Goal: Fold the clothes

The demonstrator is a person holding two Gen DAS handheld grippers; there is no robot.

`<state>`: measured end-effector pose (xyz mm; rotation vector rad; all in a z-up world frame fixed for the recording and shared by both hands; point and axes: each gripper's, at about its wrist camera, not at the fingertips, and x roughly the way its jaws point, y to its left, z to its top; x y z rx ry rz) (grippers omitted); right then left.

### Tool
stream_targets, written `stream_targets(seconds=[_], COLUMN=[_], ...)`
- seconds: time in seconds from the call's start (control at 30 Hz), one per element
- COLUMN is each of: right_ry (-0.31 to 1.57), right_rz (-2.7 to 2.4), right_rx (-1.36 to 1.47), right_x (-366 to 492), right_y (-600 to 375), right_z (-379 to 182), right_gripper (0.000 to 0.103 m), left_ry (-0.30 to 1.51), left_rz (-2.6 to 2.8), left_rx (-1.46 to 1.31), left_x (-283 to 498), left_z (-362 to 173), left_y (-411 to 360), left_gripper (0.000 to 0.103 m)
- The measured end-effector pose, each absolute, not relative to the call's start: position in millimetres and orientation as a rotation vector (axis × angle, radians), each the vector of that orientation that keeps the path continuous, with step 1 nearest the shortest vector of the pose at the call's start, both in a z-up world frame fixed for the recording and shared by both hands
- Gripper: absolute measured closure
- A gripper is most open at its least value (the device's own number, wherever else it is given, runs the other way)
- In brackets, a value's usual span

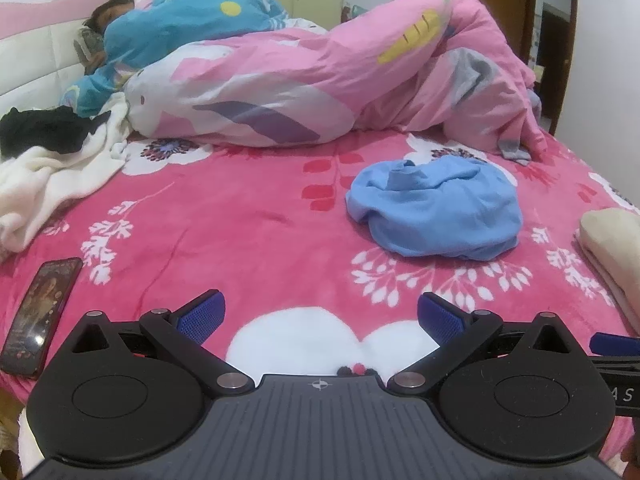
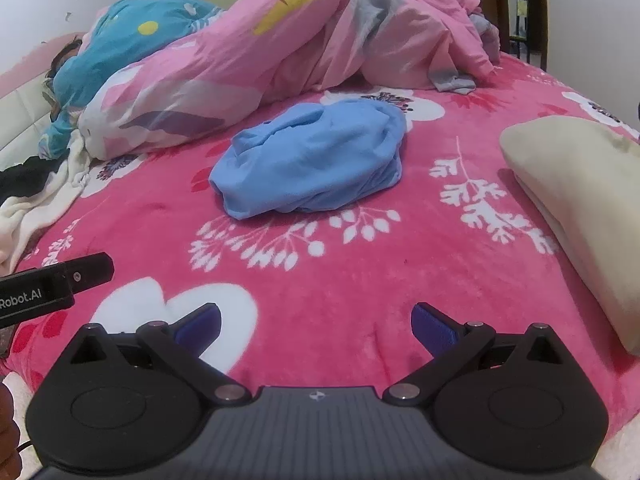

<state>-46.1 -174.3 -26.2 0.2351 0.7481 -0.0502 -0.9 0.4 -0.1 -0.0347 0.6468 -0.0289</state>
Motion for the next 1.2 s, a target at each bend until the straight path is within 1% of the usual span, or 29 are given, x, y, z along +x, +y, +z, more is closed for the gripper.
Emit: stream_targets(seconds=[0.33,0.5,0.7,0.9,1.2], right_ry=[0.744,0.751,0.749,0.747,0.745], right_rz=[-0.063,-0.069,-0.079,-0.093,-0.106], right_rx=[0.225,0.231,0.226,0.219,0.209], right_x=[-49.3,-51.9,-53.0,-53.3,-54.1], right_y=[-173.9,-176.2,-174.9,-173.1,-171.4], right_z=[-26.1,-26.3,-26.3,-25.2,-23.9], right_gripper=[0.000,0.000,0.000,0.000,0.000], left_ry=[0.634,0.679,0.681,0.723,0.716], left_rz=[-0.076,-0.102,-0.044,-0.009,-0.005], left_rx=[-0.052,-0.076,-0.076,-0.073,-0.050], left_x=[-5.8,-1.2,-2.5,1.2,-3.8], left_z=[-0.6,-5.0,-4.7,-7.6,-9.4], left_y=[2.9,6.0,10.4,13.0,10.2], left_gripper=[0.000,0.000,0.000,0.000,0.000])
